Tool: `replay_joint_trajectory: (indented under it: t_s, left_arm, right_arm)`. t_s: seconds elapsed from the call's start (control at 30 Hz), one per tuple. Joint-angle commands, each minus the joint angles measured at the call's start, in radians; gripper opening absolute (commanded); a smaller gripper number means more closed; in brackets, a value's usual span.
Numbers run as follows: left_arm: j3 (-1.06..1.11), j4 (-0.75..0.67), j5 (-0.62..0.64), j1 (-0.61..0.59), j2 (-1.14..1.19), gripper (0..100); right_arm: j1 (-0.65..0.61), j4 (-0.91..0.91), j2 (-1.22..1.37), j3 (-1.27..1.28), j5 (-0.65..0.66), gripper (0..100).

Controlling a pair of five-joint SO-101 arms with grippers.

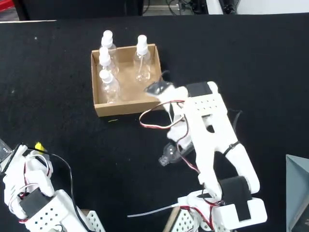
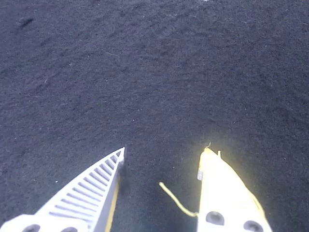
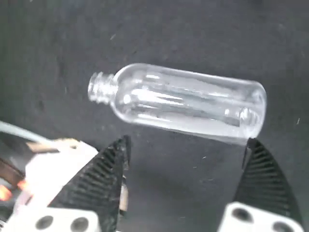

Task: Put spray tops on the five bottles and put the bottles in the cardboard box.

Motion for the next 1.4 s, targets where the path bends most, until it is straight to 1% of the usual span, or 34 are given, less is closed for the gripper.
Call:
replay_joint_trajectory:
  t_s: [0.0, 0.1, 0.3, 0.47, 0.67, 0.77, 0.97, 1.1, 1.2, 1.37]
  left_arm:
    - [-0.015, 0.006, -0.005, -0.001, -0.014, 24]
    - [-0.015, 0.006, -0.005, -0.001, -0.014, 24]
    - [-0.015, 0.006, -0.005, -0.001, -0.014, 24]
    - [-0.015, 0.006, -0.005, -0.001, -0.014, 24]
    - [-0.015, 0.006, -0.005, -0.001, -0.014, 24]
    - [-0.015, 0.006, -0.005, -0.001, -0.014, 24]
    - [-0.015, 0.006, -0.005, -0.001, -0.014, 24]
    - [-0.015, 0.006, -0.005, -0.001, -0.014, 24]
    - [-0.015, 0.005, -0.005, -0.001, -0.014, 24]
    - [-0.015, 0.003, -0.005, -0.001, -0.014, 24]
  right_arm:
    - [0.028, 0.052, -0.068, -0.068, 0.249, 30.6]
    - [0.028, 0.081, -0.068, -0.07, 0.368, 30.7]
    - [0.026, 0.08, -0.068, -0.068, 0.488, 30.7]
    - [0.025, 0.077, -0.068, -0.068, 0.623, 30.6]
    - [0.028, 0.006, -0.068, -0.053, 0.747, 30.5]
    - [0.021, -0.044, -0.068, -0.015, 0.77, 30.5]
    - [0.02, -0.157, -0.068, 0.07, 0.775, 30.4]
    - [0.02, -0.172, -0.064, 0.11, 0.832, 30.4]
    - [0.02, -0.192, -0.061, 0.127, 0.835, 30.4]
    - [0.002, -0.276, -0.061, 0.202, 0.835, 30.4]
